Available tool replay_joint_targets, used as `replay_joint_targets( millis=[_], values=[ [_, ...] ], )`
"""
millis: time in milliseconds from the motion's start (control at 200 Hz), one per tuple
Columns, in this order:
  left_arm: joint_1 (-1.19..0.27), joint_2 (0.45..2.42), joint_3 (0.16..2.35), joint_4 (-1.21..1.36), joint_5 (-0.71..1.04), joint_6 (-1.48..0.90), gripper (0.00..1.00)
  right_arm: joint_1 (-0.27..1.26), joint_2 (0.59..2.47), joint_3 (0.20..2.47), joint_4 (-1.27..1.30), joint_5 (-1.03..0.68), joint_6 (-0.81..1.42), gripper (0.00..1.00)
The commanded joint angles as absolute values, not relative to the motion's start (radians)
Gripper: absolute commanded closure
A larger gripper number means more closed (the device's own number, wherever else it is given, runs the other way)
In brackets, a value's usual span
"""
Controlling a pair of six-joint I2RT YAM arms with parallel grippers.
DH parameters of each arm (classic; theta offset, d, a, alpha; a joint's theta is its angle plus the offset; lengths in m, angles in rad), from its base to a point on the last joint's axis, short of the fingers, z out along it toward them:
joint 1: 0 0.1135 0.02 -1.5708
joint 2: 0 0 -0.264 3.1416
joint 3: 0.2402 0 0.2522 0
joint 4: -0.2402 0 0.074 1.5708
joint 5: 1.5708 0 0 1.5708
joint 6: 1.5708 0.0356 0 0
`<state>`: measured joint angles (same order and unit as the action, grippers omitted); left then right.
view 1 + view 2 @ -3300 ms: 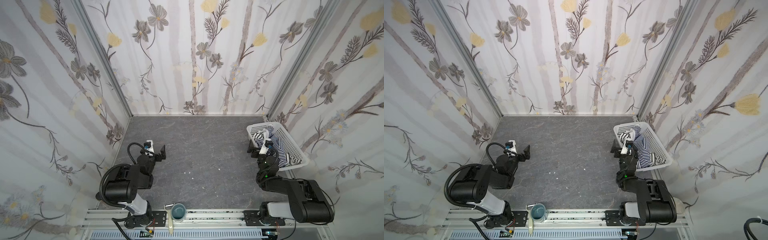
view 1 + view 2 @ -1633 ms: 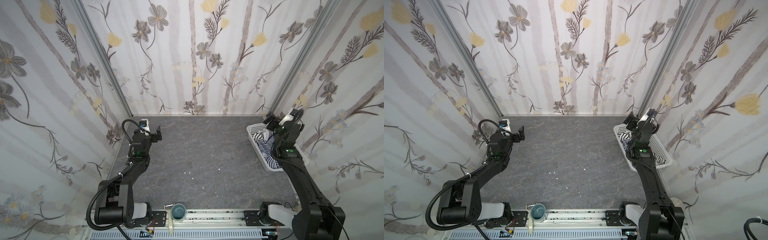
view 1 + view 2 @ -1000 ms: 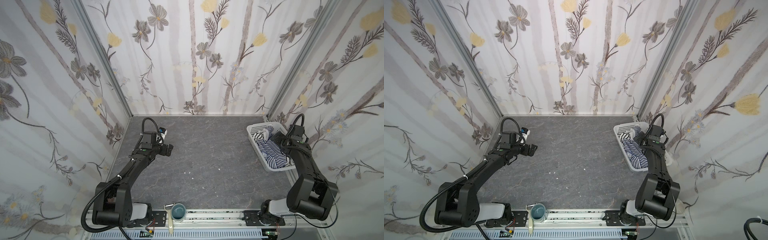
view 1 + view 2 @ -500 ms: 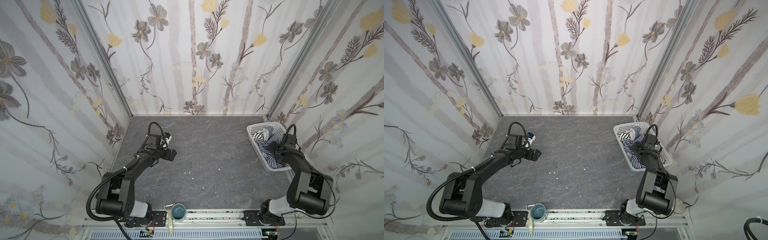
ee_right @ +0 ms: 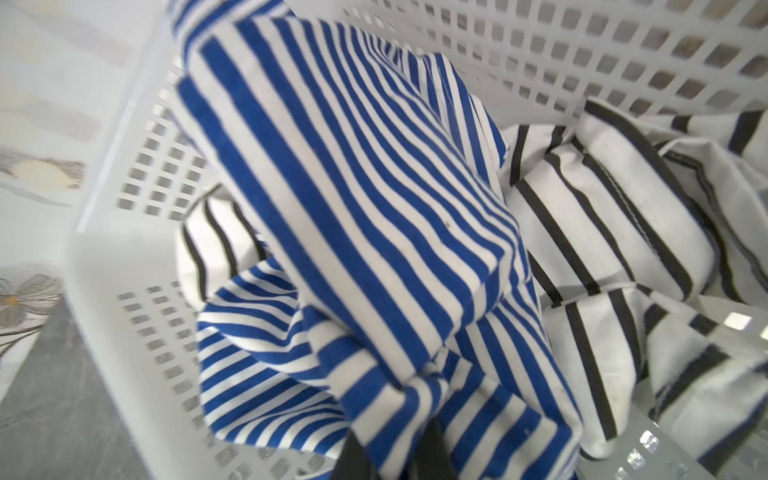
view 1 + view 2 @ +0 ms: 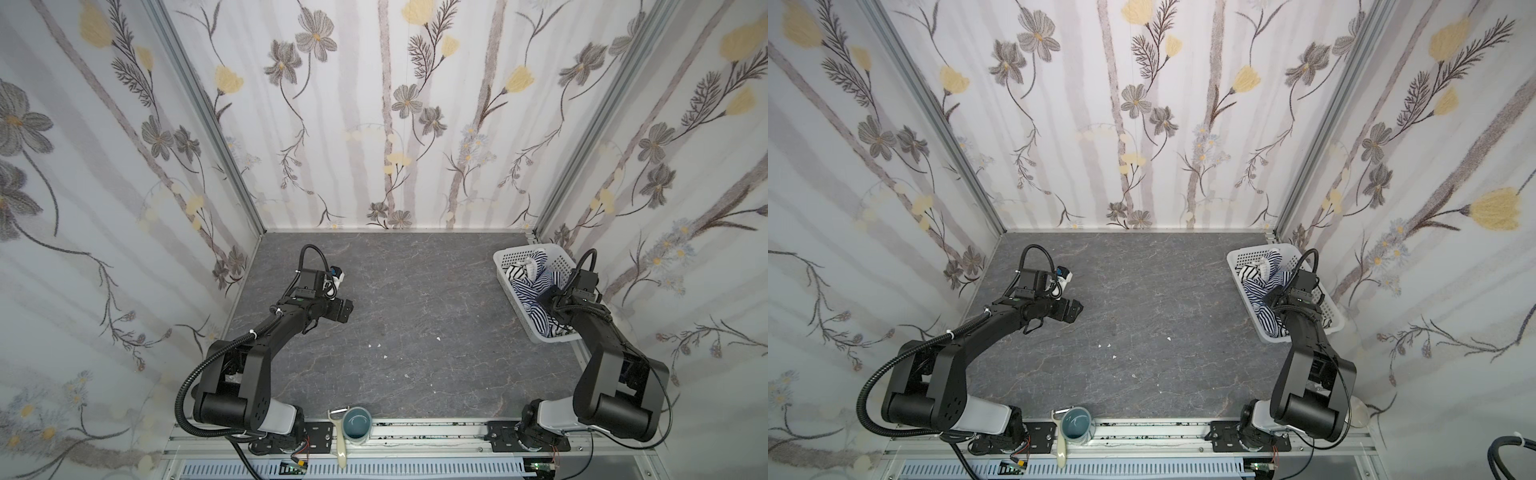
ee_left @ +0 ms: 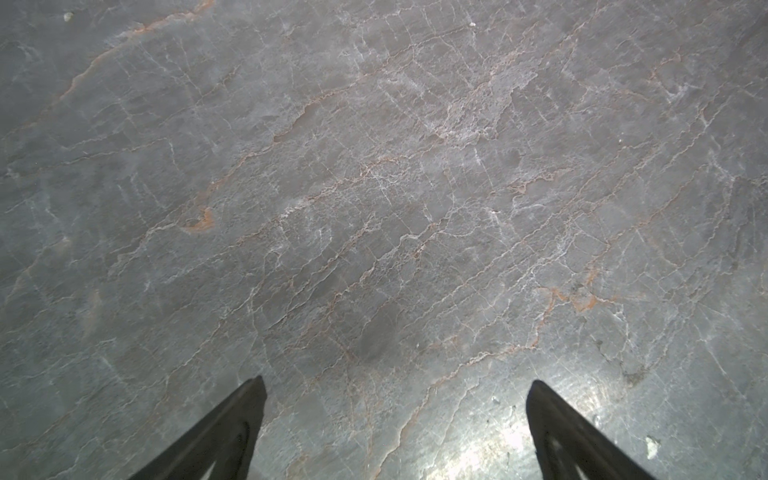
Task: Fold and stack the tank tops
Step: 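Lift the blue striped tank top out of the basket with the right gripper, then lower the tank top onto the table center while the left gripper reaches toward it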
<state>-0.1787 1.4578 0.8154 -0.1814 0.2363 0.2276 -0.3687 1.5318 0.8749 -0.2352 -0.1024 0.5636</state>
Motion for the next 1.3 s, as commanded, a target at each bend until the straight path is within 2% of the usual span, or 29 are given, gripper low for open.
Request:
replay_joint_targets(
  millis=[0,300,650,904,1129,1299],
  values=[
    [-0.179,1.459,0.833,-0.176,0.23,0.223,0.0,-0.366,1.459,0.917,-0.253,-0.158,0.57,1.0],
    [-0.181,1.475,0.875,-0.184,0.236,0.225,0.0,-0.334,1.324,1.2,-0.424,-0.302,0.59,1.0],
    [-0.179,1.473,0.916,-0.192,0.215,0.24,0.0,-0.124,1.295,1.602,-0.466,-0.421,0.67,1.0],
    [-0.175,1.479,0.936,-0.19,0.192,0.232,0.0,0.071,1.458,1.723,-0.318,-0.467,0.749,1.0],
    [-0.162,1.484,0.936,-0.187,0.182,0.224,0.0,0.214,1.755,1.815,-0.103,-0.524,0.83,1.0],
    [-0.145,1.474,0.926,-0.185,0.176,0.223,0.0,0.303,1.874,1.877,-0.085,-0.473,0.81,1.0]
  ],
)
